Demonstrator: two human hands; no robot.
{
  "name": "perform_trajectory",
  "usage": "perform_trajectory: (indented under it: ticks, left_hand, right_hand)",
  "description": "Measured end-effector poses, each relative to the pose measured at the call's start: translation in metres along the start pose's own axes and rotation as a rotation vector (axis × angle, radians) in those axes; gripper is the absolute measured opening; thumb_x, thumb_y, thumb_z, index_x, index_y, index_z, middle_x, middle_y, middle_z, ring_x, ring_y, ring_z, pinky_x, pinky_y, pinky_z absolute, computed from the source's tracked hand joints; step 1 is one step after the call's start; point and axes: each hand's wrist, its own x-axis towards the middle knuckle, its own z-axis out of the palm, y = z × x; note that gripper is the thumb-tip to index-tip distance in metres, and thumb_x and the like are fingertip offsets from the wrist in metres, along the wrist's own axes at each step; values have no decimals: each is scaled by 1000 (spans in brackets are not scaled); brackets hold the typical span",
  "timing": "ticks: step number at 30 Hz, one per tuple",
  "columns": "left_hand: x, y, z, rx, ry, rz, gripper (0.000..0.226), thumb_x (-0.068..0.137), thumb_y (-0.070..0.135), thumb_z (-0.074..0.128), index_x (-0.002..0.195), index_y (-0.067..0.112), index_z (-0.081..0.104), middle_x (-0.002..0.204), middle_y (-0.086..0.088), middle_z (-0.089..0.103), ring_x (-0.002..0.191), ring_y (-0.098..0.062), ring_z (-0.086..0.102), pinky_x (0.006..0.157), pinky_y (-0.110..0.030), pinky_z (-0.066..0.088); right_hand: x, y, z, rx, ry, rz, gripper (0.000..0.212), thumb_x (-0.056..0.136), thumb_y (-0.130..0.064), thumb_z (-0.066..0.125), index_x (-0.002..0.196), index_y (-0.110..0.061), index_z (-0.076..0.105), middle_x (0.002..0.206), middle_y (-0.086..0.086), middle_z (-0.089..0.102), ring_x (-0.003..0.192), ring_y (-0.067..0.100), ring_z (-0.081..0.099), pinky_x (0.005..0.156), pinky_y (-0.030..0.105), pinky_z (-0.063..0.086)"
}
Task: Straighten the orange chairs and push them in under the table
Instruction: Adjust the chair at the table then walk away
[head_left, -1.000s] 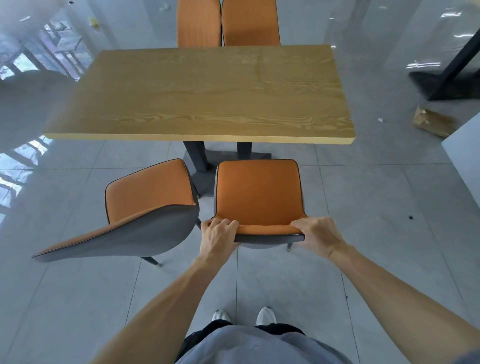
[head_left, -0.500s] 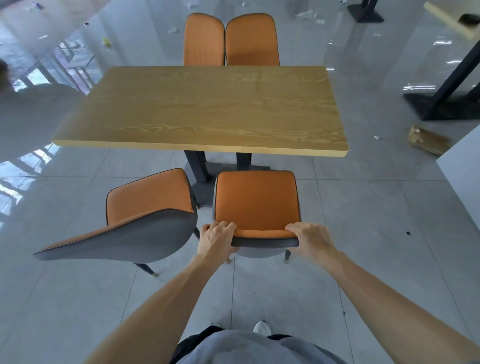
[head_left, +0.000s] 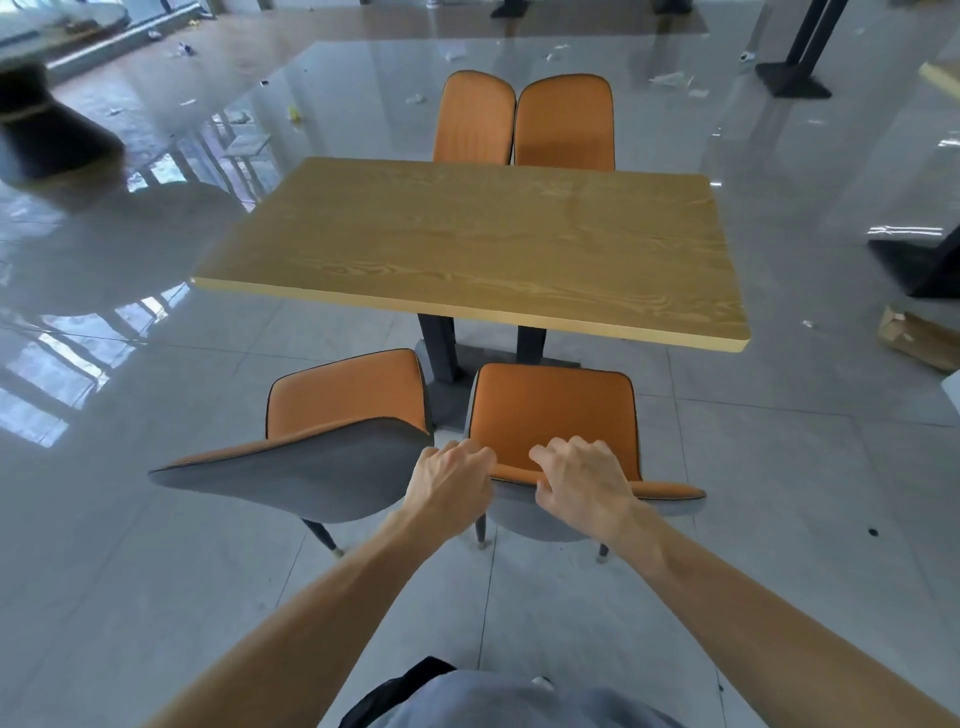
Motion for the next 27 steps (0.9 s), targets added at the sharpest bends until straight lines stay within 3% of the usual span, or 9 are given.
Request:
perform_trajectory:
  ticks: [5, 10, 17, 27]
  left_hand:
    - [-19, -28, -15, -26, 123, -62, 22, 90, 14, 49, 108, 15, 62, 111, 0, 66, 103, -21, 57, 89, -35, 43]
    - [-40, -74, -30, -25, 151, -145, 29, 89, 19, 53, 119, 18, 56, 118, 0, 63, 110, -22, 55, 92, -37, 41]
    - [-59, -170, -46, 7, 64, -222, 45, 85, 28, 58, 128, 19, 47, 129, -4, 56, 120, -25, 46, 97, -40, 37]
    - [-69, -314, -38, 50, -123, -168, 76, 73, 42, 71, 136, 25, 31, 136, -4, 43, 127, -28, 35, 99, -45, 37]
  right_hand:
    - [28, -41, -5, 33, 73, -61, 18, 92, -24, 47, 97, -15, 61, 91, 4, 64, 80, 21, 57, 76, 37, 51]
    - [55, -84, -6, 69, 39, -138, 36, 88, -31, 57, 120, -15, 56, 117, 6, 62, 104, 24, 55, 89, 39, 48]
    - [111, -155, 1, 18, -54, -217, 61, 84, -40, 61, 137, -20, 39, 135, 8, 49, 124, 26, 42, 101, 42, 38]
    - [196, -227, 36, -80, -324, -90, 90, 75, -49, 72, 146, -26, 21, 149, 6, 33, 138, 27, 26, 112, 46, 27]
